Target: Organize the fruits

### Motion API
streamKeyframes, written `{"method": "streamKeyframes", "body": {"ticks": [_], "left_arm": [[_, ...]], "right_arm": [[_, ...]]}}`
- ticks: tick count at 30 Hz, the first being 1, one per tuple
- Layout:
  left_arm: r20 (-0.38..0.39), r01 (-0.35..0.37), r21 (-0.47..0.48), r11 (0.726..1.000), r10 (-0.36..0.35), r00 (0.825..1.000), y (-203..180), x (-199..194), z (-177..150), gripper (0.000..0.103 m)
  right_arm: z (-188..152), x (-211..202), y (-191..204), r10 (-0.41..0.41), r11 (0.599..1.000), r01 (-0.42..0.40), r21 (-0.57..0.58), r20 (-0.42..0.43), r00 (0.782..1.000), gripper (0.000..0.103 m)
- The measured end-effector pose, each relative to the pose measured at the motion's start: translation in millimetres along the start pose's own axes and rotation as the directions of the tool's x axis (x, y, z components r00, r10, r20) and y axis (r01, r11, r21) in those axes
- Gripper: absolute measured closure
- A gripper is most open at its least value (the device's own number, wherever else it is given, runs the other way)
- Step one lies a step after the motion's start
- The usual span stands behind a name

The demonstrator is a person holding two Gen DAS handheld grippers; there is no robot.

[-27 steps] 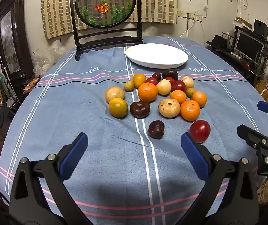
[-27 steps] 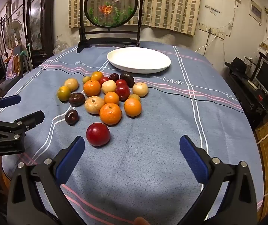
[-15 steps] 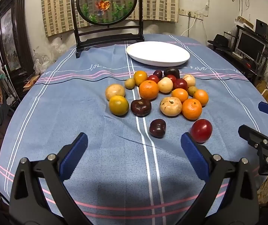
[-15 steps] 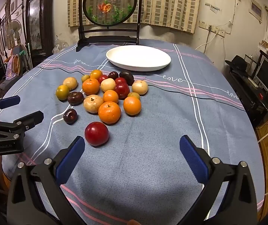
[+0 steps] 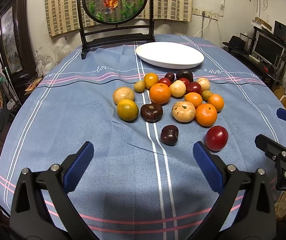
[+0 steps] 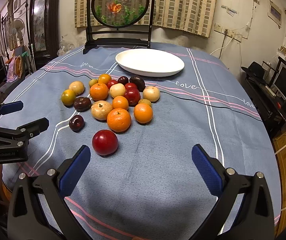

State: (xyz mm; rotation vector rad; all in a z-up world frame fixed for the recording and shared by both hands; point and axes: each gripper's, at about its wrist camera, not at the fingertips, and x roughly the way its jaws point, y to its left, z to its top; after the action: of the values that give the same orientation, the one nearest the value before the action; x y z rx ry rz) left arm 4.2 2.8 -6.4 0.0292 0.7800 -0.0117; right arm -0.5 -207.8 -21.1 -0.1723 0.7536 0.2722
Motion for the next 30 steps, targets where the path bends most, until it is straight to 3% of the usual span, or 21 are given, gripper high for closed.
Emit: {"method": "streamKeyframes", "body": {"ticks": [30], "left_arm": [[-0.022,-0.003,-0.006,1.0,0.002,1.0,1.5,3.7,-2.4,0.002]], "right_arm": [[-1.1,5.7,0.1,0.004,1.0,-0.003,0.007,-0.022,1.0,0.001]]}}
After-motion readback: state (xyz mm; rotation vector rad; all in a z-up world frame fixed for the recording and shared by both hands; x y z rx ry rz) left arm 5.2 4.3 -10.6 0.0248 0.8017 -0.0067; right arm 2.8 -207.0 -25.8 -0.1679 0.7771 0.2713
